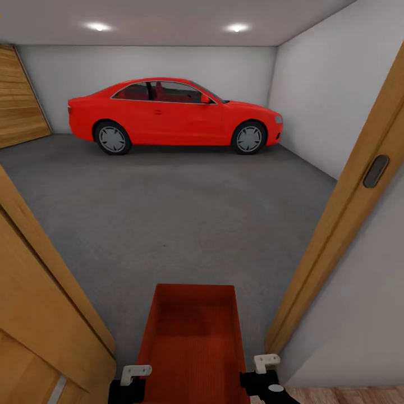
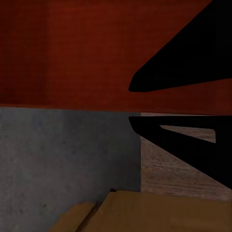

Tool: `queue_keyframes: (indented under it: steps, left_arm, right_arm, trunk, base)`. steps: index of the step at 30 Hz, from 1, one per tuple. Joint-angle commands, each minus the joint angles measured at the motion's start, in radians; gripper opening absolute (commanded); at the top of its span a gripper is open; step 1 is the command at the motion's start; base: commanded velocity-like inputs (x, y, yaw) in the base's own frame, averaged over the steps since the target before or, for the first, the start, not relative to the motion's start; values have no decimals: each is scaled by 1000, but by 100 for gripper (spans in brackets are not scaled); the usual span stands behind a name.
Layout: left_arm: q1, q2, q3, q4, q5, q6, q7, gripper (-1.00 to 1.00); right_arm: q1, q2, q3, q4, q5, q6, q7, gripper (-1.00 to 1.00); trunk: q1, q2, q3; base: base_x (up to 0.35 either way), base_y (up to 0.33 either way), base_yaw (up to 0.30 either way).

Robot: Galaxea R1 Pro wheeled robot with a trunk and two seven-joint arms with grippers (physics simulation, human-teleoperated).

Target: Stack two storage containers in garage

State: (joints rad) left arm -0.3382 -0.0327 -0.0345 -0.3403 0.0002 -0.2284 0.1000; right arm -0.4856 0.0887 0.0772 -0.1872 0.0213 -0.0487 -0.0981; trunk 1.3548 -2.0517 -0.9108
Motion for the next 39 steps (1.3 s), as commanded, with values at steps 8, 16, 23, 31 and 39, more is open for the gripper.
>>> queue_keyframes:
  steps: [8,16,23,31,39]
  left_arm:
    - [-1,1,4,0,-2,-3,14,-100]
    - [-1,1,4,-1,-2,-3,14,-100]
    - [-1,1,4,-1,-2,-3,14,-100]
    - [-1,1,4,-1,-2,-3,14,-100]
    - [-1,1,4,-1,-2,-3,14,-100]
  right_arm:
    - [-1,-1,6,2,3,-2,-9,-100]
    - [-1,-1,6,1,3,-2,-9,-100]
    - [-1,-1,6,2,4,-2,-9,-100]
    - [-1,0,6,1,4,-2,-9,-100]
    - [-1,0,6,2,3,-2,-9,-100]
  trunk:
    - [0,0,-1]
    - [0,0,-1]
    - [0,0,-2]
    - [0,0,-2]
    - [0,0,-3]
  base:
    - [1,0,66]
    - [0,0,13]
    - [0,0,50]
    - [0,0,12]
    - [0,0,37]
